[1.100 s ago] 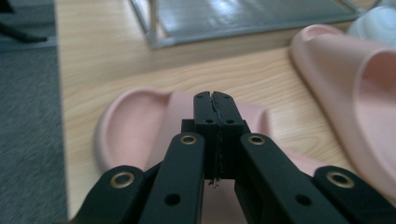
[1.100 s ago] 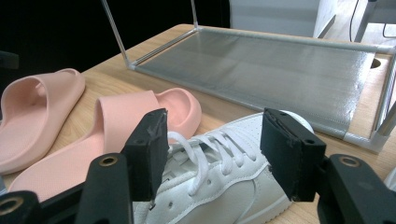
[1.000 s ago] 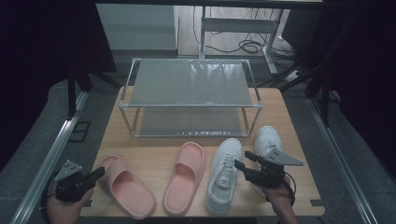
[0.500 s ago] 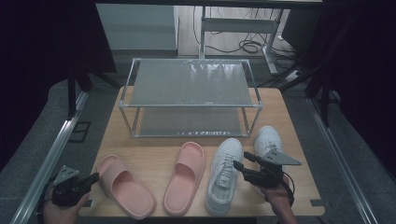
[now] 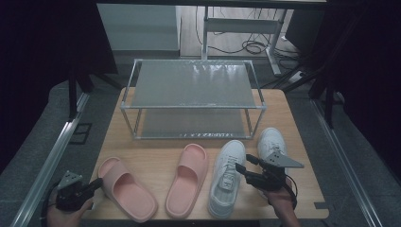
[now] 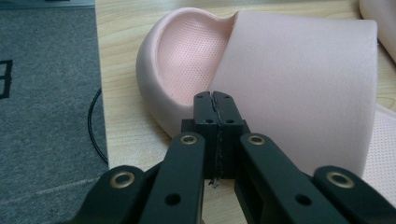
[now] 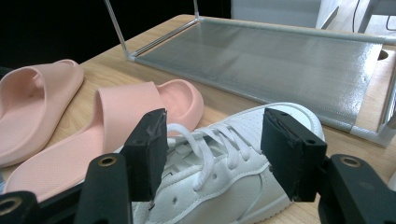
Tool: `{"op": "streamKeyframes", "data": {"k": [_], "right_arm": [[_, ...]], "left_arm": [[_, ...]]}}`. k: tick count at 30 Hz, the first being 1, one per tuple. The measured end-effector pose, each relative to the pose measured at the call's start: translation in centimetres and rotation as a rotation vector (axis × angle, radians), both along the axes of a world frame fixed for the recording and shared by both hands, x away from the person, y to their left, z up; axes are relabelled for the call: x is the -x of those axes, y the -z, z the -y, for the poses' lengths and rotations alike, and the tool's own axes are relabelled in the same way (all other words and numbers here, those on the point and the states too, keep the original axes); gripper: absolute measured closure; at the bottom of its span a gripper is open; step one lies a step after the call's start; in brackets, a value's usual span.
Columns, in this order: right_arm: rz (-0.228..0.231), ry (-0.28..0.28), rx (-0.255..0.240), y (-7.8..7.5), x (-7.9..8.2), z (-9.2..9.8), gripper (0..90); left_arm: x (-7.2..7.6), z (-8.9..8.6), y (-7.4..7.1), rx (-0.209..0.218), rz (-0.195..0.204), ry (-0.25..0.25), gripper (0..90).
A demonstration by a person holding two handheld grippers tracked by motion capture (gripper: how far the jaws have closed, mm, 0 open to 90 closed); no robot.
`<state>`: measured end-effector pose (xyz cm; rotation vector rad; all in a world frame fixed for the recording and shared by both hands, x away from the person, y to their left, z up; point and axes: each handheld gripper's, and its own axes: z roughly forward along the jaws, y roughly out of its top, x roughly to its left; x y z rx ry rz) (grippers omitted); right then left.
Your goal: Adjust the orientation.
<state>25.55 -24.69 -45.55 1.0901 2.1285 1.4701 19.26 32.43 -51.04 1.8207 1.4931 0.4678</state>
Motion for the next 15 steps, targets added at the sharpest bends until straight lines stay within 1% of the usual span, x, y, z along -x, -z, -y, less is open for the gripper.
{"op": "streamKeyframes", "data": {"k": [10,15], "right_arm": [[0.002,0.005,-0.003,-0.07,0.06,0.15,41.8],[0.002,0.002,0.001,-0.09,0.09,0.03,41.8]], "left_arm": [[-0.10,-0.11,0.15,0.002,0.000,-0.006,90.0],[-0.82,0.13,0.15,-0.003,0.001,-0.011,90.0]]}}
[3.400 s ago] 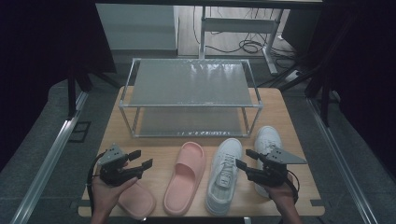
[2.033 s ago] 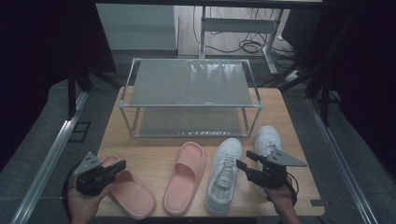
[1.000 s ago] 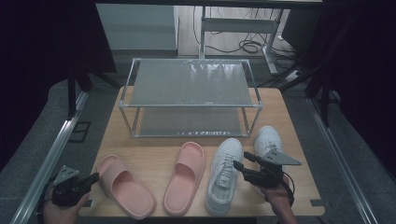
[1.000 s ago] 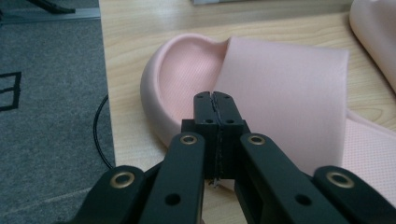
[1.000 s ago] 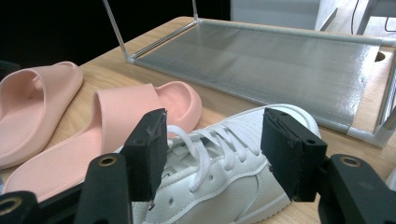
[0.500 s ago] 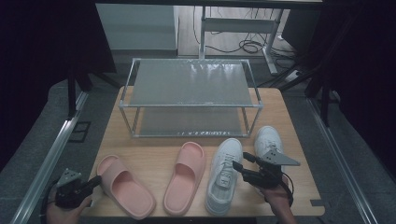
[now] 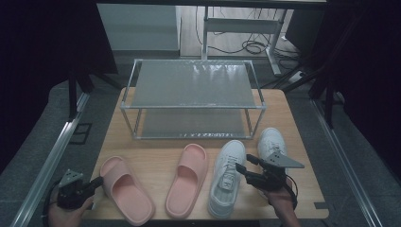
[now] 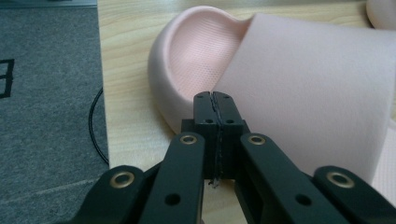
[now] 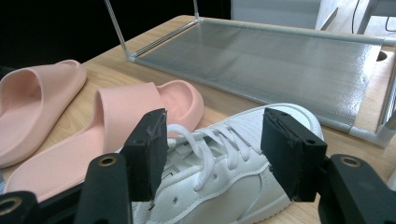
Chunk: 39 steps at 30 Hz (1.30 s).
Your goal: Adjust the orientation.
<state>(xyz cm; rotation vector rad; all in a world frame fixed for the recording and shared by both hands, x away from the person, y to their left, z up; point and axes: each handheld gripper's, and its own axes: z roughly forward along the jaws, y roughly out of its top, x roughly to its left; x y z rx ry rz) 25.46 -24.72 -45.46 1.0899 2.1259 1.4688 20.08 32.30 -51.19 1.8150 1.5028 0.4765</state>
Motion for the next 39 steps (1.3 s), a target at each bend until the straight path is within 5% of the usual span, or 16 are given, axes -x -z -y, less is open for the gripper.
{"op": "streamKeyframes", "data": {"k": [8,19,31,39], "right_arm": [[-0.002,0.000,0.003,0.0,0.0,0.0,41.7],[0.003,-0.003,0.005,0.0,0.1,-0.2,41.7],[0.003,0.000,0.002,-0.2,0.1,0.0,41.7],[-0.001,-0.003,0.005,-0.1,0.1,-0.1,41.6]], "left_arm": [[-0.5,0.1,-0.2,0.002,0.004,0.001,90.0],[1.4,0.6,-0.1,0.007,-0.018,0.044,90.0],[0.1,1.4,0.0,-0.002,-0.016,0.037,90.0],[-2.3,2.6,-0.1,-0.015,-0.027,0.065,89.9]]}}
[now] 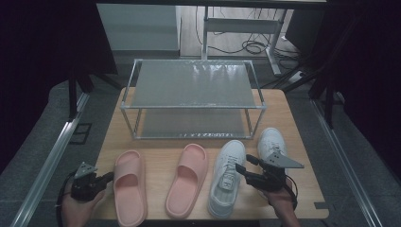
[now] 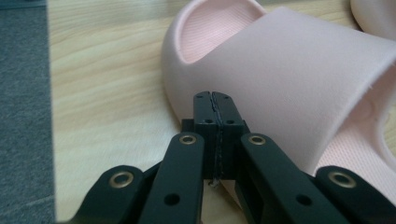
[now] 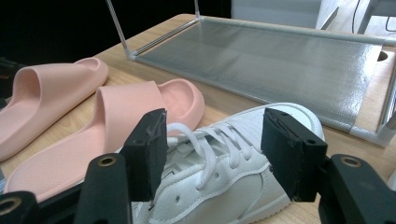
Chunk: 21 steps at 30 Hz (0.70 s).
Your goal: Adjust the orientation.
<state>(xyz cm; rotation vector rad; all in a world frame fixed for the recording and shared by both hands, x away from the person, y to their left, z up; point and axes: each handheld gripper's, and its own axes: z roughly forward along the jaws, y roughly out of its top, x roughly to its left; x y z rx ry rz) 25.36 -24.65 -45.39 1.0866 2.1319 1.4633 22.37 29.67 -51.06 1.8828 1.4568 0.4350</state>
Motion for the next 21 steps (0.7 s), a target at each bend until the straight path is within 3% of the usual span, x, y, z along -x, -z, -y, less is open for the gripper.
{"op": "streamKeyframes", "data": {"k": [3,21], "right_arm": [[0.000,0.001,0.001,0.1,0.0,0.0,41.6],[-0.005,-0.002,0.004,0.2,-0.1,-0.1,41.6]], "left_arm": [[-1.3,0.4,0.2,-0.006,-0.014,0.018,89.9],[-4.5,2.9,0.2,-0.007,-0.026,0.092,89.7]]}}
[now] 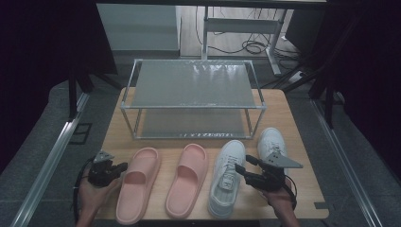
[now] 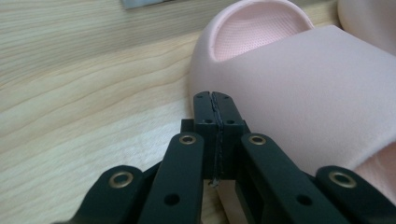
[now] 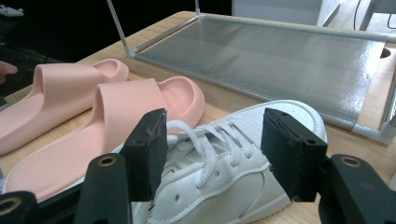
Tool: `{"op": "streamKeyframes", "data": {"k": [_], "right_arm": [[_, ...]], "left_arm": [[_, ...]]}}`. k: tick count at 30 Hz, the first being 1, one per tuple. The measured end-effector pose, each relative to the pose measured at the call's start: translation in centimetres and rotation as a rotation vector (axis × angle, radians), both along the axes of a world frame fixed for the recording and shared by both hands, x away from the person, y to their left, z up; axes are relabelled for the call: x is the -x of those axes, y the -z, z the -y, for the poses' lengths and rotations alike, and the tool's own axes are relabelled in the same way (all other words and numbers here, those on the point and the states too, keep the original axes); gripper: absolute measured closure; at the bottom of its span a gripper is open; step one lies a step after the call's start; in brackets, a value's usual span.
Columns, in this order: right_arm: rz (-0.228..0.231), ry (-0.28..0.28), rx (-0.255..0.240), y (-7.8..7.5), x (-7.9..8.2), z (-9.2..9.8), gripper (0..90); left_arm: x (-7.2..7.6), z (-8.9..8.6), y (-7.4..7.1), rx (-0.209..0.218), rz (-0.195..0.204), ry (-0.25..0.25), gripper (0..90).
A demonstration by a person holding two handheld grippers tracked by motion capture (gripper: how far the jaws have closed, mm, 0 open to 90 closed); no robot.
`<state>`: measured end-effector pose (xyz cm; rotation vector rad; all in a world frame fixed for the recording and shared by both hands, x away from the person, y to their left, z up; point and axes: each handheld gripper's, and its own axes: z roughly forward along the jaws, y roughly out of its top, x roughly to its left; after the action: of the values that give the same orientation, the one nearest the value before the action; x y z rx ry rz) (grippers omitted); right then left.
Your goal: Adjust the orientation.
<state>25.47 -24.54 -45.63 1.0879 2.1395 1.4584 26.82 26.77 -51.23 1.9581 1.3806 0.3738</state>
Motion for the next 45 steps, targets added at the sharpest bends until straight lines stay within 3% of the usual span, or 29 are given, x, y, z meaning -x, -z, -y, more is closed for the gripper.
{"op": "streamKeyframes", "data": {"k": [10,19,30,37,45], "right_arm": [[-0.006,0.004,0.002,0.2,-0.1,0.1,41.6],[-0.005,0.007,0.002,0.2,-0.1,0.1,41.6],[-0.007,0.002,0.008,0.3,0.0,-0.2,41.6],[-0.007,0.007,0.006,0.3,0.0,-0.1,41.6],[-0.004,0.002,0.005,0.1,0.3,-0.3,41.6]], "left_arm": [[-0.3,0.2,-0.2,-0.001,0.003,0.007,88.5],[2.9,-1.5,-1.4,0.057,0.053,0.000,89.8],[7.6,-1.7,-2.2,0.068,0.088,0.027,90.0],[8.7,-0.4,-2.4,0.060,0.089,0.073,90.0],[8.5,0.9,-1.6,0.049,0.069,0.113,90.0]]}}
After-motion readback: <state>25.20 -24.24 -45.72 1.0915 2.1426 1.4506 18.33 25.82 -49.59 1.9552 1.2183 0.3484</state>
